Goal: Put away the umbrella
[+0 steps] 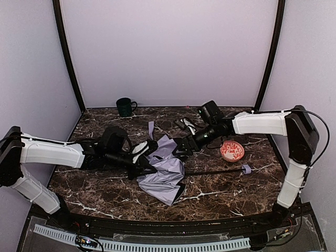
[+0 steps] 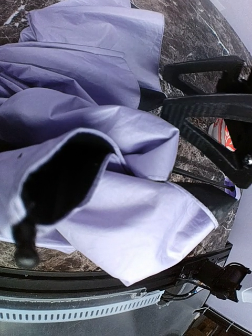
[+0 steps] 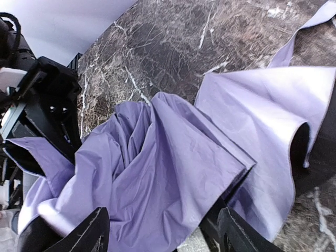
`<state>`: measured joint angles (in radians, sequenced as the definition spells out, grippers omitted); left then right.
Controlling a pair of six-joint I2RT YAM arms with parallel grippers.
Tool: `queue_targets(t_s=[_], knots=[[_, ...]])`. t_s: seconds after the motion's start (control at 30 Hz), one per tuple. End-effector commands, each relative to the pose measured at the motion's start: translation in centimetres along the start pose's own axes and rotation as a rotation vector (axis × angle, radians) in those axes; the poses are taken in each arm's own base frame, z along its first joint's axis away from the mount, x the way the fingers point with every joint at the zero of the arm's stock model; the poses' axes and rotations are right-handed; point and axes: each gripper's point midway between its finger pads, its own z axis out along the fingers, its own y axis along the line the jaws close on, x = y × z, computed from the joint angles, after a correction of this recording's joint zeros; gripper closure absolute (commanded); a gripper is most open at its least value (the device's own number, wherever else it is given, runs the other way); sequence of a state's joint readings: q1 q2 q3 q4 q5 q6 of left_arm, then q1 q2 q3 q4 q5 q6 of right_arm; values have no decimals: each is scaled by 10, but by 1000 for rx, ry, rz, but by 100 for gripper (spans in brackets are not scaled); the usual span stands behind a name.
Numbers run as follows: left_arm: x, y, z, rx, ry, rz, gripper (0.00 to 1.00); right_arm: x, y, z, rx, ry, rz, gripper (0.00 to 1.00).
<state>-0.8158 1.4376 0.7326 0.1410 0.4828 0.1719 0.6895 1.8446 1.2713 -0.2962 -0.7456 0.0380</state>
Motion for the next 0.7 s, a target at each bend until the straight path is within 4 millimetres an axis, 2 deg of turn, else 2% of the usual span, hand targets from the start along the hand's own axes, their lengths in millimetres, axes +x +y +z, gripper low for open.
queue_targets(t_s=[0.0, 0.17, 0.2, 0.27, 0.4, 0.47, 0.57, 0.67], knots=[[-16, -3, -11, 1, -48, 25, 100, -20, 0, -35, 132, -68, -65, 27], [-19, -1, -10, -1, -41, 22, 100, -40, 4, -70, 273, -193, -126, 27], [-20, 0, -9, 0, -38, 15, 100, -45, 15, -78, 268, -230, -157, 29], [-24, 0, -8, 8, -32, -4, 100, -41, 43, -85, 224, -288, -241, 30], [-27, -1, -6, 24, -26, -10, 100, -16, 108, -76, 63, -359, -483, 28], [-26, 1, -5, 16, -21, -11, 100, -3, 126, -66, -13, -353, -522, 27], [-28, -1, -5, 25, -32, -7, 100, 12, 117, -40, 13, -281, -507, 26], [-32, -6, -7, 52, -49, 1, 100, 15, 101, -17, 48, -215, -478, 27]])
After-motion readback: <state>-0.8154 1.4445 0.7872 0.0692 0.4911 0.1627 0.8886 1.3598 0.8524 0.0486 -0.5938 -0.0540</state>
